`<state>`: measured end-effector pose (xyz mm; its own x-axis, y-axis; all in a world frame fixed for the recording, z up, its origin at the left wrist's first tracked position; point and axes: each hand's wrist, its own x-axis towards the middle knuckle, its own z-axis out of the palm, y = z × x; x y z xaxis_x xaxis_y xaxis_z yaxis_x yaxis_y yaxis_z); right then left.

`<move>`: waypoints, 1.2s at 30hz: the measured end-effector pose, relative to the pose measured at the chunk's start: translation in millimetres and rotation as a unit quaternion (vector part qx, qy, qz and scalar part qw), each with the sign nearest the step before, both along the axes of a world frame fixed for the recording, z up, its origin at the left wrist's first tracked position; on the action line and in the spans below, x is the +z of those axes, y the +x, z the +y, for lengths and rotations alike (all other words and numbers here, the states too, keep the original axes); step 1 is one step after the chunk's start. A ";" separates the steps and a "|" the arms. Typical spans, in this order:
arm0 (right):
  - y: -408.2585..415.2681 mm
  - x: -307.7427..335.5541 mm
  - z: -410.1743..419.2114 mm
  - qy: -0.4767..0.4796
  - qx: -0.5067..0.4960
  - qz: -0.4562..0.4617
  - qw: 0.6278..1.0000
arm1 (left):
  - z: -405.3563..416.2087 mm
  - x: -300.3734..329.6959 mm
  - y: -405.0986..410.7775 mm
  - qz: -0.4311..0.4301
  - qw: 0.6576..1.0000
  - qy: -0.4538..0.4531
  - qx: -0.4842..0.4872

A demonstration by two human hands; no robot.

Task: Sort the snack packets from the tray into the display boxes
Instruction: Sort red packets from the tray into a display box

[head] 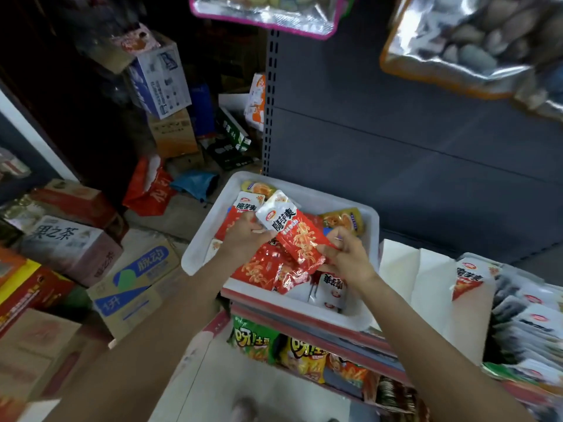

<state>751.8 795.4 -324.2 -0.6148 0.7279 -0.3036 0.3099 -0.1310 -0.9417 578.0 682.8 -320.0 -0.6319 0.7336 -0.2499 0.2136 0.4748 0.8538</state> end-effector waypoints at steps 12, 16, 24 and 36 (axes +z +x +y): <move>119.0 53.2 58.7 0.170 -0.033 -0.029 0.984 | 96.4 54.6 127.2 0.012 0.970 0.180 -0.165; 162.4 75.4 81.3 0.295 -0.003 -0.038 0.955 | 128.9 57.2 179.3 0.109 0.948 0.175 -0.243; 235.9 82.8 130.3 0.374 -0.099 -0.123 0.914 | 172.3 25.0 233.6 0.210 0.935 0.052 -0.279; 254.9 57.6 155.8 0.358 0.002 -0.260 0.897 | 197.7 7.0 259.4 0.354 0.857 -0.081 -0.366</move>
<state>1006.8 951.2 -266.6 -0.5294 0.8484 -0.0054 0.7304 0.4525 -0.5116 837.5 880.5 -313.0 -0.0515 0.9902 -0.1301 0.9420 0.0914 0.3231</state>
